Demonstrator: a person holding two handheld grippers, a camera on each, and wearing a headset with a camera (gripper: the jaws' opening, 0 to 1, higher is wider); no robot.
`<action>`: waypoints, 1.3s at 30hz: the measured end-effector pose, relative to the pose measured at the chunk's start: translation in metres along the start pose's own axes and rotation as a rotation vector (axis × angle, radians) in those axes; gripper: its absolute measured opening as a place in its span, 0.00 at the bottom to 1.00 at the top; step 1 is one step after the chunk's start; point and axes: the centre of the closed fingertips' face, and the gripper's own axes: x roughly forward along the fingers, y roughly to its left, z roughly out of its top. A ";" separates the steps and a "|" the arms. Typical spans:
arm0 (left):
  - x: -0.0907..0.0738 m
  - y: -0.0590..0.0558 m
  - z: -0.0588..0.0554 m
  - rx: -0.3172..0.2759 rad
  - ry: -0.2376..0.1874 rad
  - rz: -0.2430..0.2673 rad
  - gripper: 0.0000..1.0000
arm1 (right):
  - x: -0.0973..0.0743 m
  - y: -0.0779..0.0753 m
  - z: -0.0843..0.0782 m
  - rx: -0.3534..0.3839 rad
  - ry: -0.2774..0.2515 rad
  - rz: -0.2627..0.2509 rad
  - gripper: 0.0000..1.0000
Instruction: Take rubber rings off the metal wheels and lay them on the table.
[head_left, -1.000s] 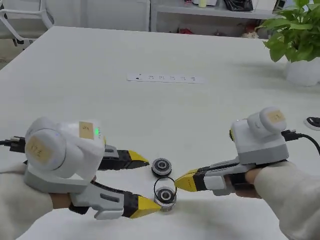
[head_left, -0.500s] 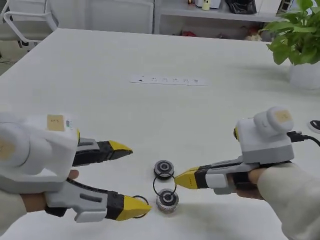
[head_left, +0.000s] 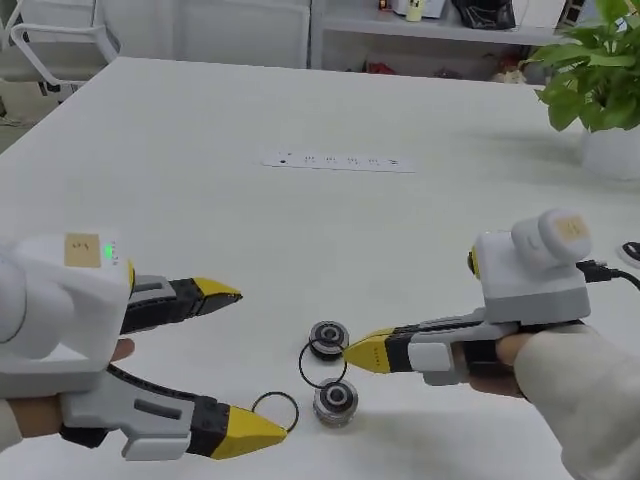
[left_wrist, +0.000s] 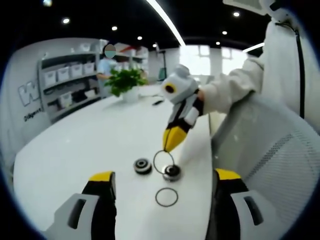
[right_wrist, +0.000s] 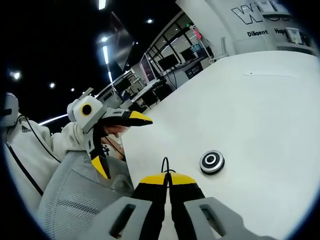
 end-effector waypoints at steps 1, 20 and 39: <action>0.000 0.001 0.000 0.000 0.000 0.002 0.83 | 0.000 0.001 0.000 0.000 -0.001 0.002 0.00; -0.010 0.007 -0.016 -0.051 0.018 0.026 1.00 | 0.010 0.016 0.004 -0.017 -0.001 0.033 0.00; -0.021 0.011 -0.027 -0.110 -0.002 0.053 1.00 | 0.027 0.027 -0.009 -0.040 0.063 0.042 0.00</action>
